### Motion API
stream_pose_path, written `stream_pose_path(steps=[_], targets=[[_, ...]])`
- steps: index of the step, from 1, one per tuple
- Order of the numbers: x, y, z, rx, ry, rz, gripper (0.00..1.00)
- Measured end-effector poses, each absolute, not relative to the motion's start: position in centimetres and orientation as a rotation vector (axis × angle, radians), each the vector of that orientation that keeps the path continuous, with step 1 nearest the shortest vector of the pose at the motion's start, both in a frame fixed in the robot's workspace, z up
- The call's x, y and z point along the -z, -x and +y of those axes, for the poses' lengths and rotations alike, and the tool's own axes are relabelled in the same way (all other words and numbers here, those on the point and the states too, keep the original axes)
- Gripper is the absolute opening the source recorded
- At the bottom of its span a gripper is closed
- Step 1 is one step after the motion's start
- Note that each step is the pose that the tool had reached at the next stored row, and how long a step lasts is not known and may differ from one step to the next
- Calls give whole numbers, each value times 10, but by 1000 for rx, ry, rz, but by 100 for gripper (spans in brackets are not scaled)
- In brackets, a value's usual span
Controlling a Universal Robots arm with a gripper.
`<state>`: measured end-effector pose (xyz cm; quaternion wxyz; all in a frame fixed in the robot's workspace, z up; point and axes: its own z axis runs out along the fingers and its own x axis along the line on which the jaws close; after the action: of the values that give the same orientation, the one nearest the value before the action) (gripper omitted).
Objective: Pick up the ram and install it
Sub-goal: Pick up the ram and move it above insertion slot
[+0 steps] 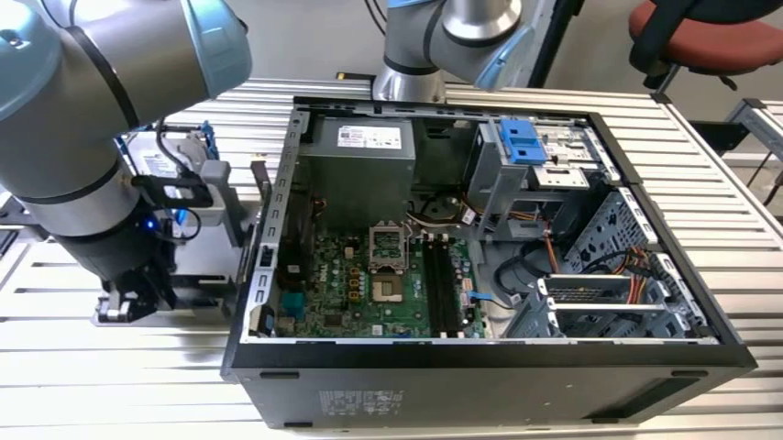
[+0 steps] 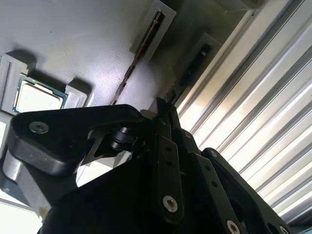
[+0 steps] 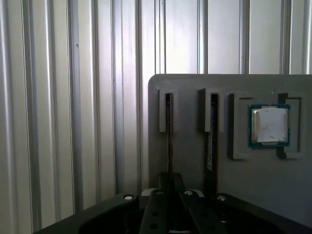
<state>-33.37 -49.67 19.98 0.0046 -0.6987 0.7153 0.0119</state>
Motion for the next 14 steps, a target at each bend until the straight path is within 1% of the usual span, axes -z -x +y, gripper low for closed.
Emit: stream_pose_path(steps=[14], targets=[[-231, 334, -497, -37, 2190, 2240, 0]])
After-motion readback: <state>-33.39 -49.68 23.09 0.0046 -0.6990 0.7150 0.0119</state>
